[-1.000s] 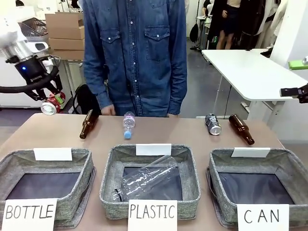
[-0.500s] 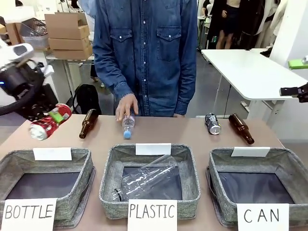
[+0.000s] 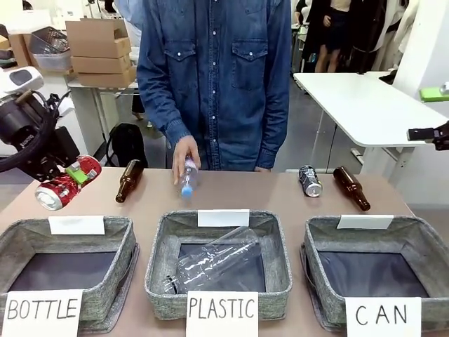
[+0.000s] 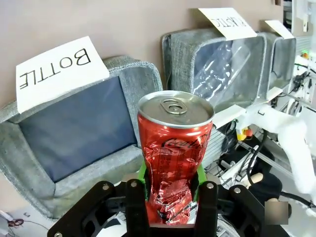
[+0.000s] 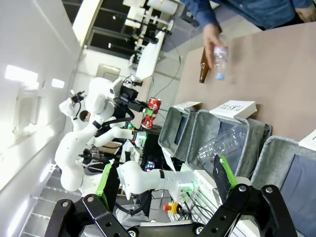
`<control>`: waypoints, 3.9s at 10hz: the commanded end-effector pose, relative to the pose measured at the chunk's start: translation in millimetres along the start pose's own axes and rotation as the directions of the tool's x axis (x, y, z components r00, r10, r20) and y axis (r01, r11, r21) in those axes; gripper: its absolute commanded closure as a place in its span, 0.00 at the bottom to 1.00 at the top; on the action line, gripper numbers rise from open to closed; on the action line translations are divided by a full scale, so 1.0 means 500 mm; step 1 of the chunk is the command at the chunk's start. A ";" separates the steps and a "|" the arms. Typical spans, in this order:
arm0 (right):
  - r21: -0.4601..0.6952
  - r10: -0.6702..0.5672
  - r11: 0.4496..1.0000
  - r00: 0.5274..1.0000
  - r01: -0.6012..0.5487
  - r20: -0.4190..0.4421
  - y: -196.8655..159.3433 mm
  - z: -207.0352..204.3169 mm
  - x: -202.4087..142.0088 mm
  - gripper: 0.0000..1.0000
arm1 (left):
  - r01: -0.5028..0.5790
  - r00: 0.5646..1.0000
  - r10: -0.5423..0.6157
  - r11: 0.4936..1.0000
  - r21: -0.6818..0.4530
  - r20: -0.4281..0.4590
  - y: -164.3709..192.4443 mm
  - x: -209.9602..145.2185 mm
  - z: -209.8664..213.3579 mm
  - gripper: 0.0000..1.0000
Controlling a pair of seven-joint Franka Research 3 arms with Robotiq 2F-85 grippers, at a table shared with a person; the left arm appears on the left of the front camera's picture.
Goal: Sort the can waste into the basket.
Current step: Pick up the can waste from the table and place it in the right Fabric basket.
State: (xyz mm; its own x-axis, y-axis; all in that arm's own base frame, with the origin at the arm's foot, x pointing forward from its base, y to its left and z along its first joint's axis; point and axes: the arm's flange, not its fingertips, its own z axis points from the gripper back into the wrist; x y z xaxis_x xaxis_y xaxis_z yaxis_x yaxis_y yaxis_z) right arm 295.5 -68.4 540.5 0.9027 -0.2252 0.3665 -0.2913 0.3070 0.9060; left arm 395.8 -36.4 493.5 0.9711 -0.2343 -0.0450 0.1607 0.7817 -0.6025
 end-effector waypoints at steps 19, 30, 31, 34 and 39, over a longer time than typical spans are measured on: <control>-0.192 -0.124 0.968 0.972 0.162 0.198 0.041 0.373 -0.206 0.00 | 0.984 0.149 -0.987 0.142 0.104 -0.061 -0.971 -0.031 -0.781 0.63; -0.192 -0.124 0.968 0.972 0.162 0.198 0.041 0.373 -0.206 0.00 | 0.954 0.267 -0.954 0.242 0.177 -0.138 -0.953 -0.027 -0.749 0.00; -0.192 -0.124 0.968 0.972 0.162 0.198 0.041 0.373 -0.206 0.00 | 0.934 0.350 -0.909 0.319 0.161 -0.227 -0.948 -0.039 -0.706 0.00; -0.190 -0.129 0.969 0.980 0.157 0.152 0.031 0.348 -0.180 0.00 | 0.869 0.485 -0.816 0.410 0.278 -0.315 -0.802 -0.132 -0.491 0.00; -0.064 -0.094 0.993 0.995 0.096 0.042 0.081 0.106 -0.054 0.00 | 0.619 0.779 -0.611 0.718 0.319 -0.138 -0.521 -0.194 -0.230 0.00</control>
State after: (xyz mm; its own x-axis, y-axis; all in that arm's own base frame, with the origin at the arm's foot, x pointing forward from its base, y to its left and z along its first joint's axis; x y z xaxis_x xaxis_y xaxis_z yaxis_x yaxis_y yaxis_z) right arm 229.4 -119.0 574.1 0.9088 -0.3001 0.2898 -0.1777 0.3500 0.9197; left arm 234.9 -311.3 558.7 0.5776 -0.7898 0.2062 0.8162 0.5553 -0.1596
